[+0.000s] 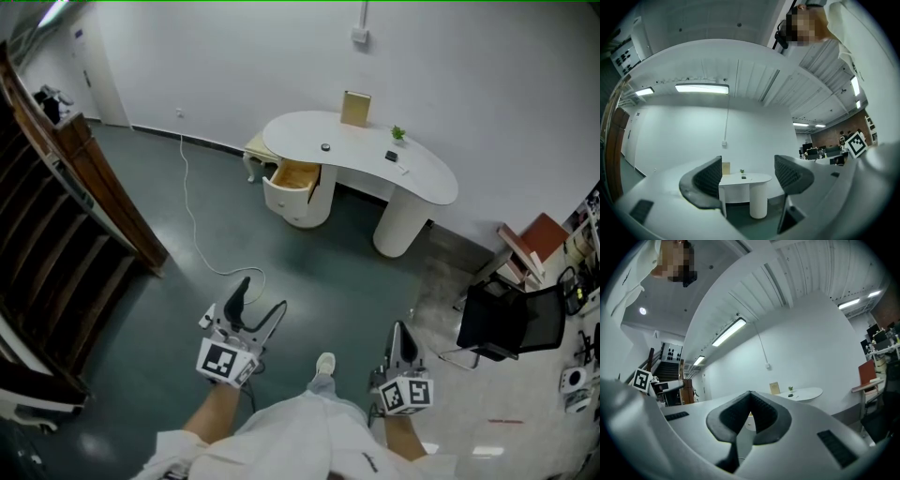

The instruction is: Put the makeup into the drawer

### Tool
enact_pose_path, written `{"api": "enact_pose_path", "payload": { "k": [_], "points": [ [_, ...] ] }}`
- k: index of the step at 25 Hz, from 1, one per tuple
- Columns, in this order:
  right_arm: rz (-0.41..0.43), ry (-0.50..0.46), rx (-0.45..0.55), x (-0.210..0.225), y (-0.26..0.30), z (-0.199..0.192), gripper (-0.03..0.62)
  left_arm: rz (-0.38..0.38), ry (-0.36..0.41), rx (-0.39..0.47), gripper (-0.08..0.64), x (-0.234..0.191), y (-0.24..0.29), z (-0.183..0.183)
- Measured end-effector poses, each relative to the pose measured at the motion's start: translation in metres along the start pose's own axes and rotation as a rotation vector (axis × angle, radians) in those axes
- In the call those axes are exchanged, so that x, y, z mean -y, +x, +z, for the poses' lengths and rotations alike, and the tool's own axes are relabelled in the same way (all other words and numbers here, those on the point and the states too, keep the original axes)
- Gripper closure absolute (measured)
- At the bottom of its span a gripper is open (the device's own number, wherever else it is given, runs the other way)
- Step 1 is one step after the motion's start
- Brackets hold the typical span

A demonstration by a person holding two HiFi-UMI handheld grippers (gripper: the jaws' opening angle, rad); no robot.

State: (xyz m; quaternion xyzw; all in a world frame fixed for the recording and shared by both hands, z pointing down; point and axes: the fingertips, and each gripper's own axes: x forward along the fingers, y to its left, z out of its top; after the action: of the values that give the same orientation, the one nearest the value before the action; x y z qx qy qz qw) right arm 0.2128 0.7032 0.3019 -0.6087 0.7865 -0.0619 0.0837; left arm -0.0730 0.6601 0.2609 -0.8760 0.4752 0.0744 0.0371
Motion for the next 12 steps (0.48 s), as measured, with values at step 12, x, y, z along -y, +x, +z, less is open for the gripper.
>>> {"api": "enact_pose_path", "payload": {
  "k": [12],
  "points": [
    [0.035, 0.007, -0.024, 0.082, 0.120, 0.005, 0.575, 0.013, 0.002, -0.016, 0.221, -0.029, 0.144, -0.026]
  ]
}}
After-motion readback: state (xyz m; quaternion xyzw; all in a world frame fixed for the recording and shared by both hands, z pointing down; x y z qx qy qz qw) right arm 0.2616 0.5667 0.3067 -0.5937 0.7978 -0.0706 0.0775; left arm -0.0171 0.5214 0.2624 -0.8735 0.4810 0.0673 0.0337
